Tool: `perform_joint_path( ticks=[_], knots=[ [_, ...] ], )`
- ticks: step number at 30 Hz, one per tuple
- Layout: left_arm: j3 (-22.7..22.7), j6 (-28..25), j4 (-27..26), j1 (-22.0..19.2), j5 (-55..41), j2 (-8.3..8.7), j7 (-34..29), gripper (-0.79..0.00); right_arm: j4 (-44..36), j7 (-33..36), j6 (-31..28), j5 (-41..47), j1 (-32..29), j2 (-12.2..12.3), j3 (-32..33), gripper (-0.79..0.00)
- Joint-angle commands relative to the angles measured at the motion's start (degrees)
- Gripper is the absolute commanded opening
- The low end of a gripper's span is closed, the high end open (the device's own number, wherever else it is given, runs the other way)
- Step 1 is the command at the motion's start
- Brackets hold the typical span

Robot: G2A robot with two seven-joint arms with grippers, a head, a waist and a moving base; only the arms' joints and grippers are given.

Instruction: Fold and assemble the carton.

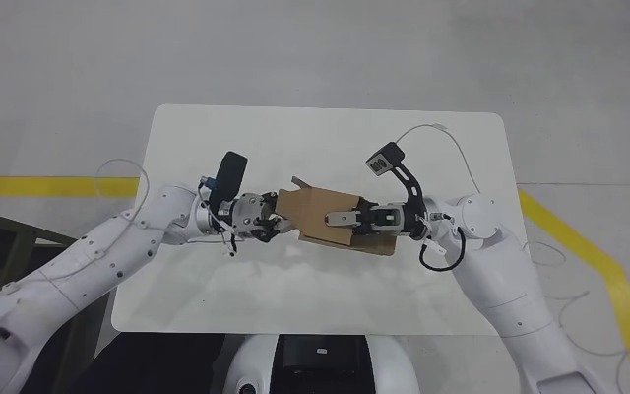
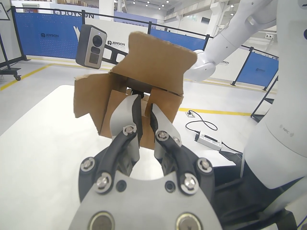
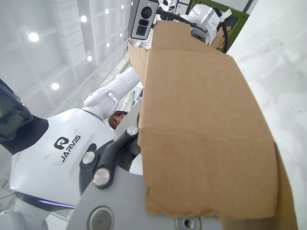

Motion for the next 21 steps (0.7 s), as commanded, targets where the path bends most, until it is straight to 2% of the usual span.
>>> perform_joint_path(
  ticks=[1,10,13,16,21],
  knots=[
    [-0.3,0.0,-0.2,0.2,0.1,0.12,-0.2,-0.643,0.0,-0.1,0.0,0.0,0.0,0.0,0.0,-0.785],
    [-2.9,0.0,3.2,2.6,-3.0,1.02,1.4,-0.616,0.2,0.0,-0.1,0.3,-0.3,0.1,0.5,-0.785],
    [-4.2,0.0,4.9,3.5,-4.2,1.35,1.8,-0.536,0.1,0.0,-0.2,0.6,-0.5,0.1,0.6,-0.785],
    [-5.9,0.0,7.2,4.8,-6.3,1.49,2.1,-0.557,0.1,0.0,-0.2,0.7,-0.6,0.1,0.6,-0.785],
    [-7.9,0.0,10.0,5.7,-10.2,0.85,-1.1,-0.591,-0.4,0.7,-0.1,1.0,-0.8,0.1,0.0,-0.785]
  ],
)
